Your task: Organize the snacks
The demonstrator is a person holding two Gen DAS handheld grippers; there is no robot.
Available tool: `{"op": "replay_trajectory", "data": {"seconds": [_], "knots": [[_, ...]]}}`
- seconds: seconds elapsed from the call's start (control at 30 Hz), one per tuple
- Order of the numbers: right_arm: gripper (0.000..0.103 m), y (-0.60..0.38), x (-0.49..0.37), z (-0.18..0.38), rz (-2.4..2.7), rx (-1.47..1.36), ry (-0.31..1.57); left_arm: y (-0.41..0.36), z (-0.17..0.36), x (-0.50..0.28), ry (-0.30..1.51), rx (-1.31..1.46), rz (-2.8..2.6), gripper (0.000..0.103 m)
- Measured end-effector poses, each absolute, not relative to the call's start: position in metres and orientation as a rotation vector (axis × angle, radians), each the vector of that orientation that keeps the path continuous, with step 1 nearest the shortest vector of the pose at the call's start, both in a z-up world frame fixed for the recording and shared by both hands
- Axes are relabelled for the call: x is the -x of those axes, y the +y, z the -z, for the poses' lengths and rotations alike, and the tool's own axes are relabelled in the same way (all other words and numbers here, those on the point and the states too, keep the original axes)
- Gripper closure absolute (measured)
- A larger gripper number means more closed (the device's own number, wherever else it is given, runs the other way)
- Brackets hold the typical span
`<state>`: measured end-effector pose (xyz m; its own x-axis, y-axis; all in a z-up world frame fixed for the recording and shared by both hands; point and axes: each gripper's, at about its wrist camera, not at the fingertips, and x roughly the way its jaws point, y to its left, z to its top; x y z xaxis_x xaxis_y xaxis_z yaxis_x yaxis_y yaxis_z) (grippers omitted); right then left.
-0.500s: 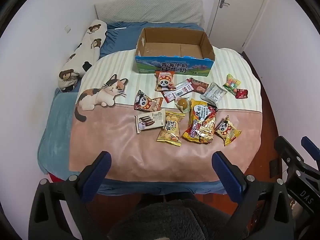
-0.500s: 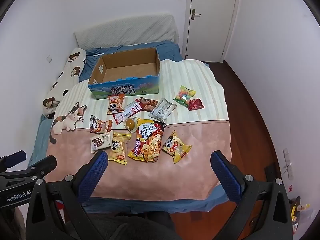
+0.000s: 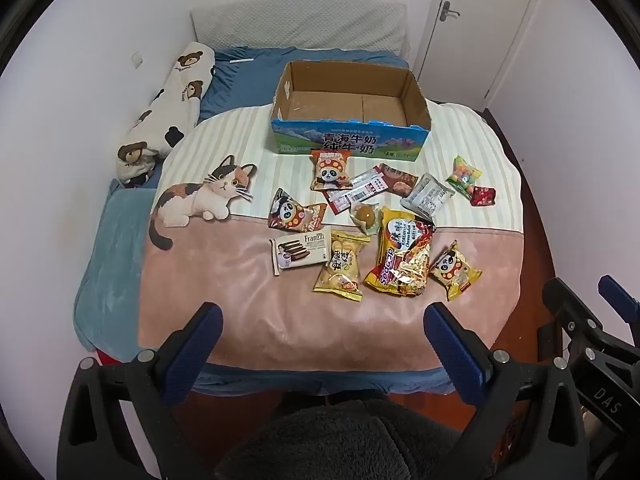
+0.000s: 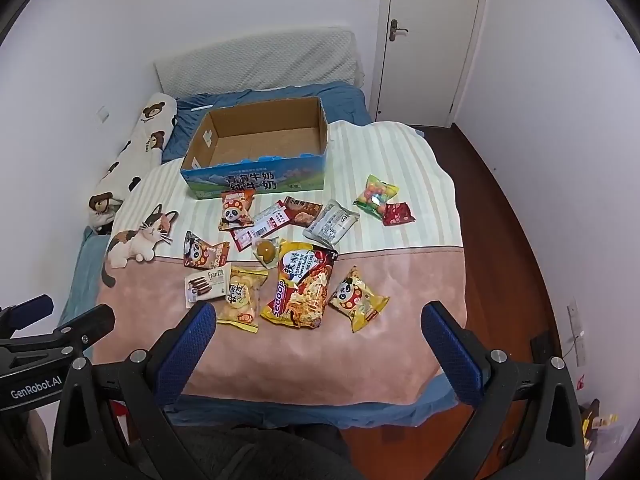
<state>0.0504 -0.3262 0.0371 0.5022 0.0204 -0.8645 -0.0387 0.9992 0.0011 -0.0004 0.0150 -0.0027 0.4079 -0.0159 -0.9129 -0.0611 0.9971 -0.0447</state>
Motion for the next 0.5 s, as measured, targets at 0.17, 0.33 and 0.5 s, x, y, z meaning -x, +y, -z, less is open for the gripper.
{"op": "replay_trajectory", "data": {"seconds": [0.17, 0.33, 0.5], "knots": [[0.000, -0.3295, -0.0560, -0.0386, -0.043, 0.018, 1.050, 0.0053, -0.0045, -0.0084, 1.156, 0.069, -0.035, 0.000], [0.000, -0.3289, -0.0579, -0.0399, -0.045, 0.019, 1.053, 0.0066, -0.0058, -0.0078, 1.158, 0.073, -0.032, 0.000], [0.000, -0.3285, -0.0567, -0.0395, -0.044, 0.017, 1.053, 0.0060, -0.0053, -0.0074, 1.159, 0.073, -0.033, 0.000]]}}
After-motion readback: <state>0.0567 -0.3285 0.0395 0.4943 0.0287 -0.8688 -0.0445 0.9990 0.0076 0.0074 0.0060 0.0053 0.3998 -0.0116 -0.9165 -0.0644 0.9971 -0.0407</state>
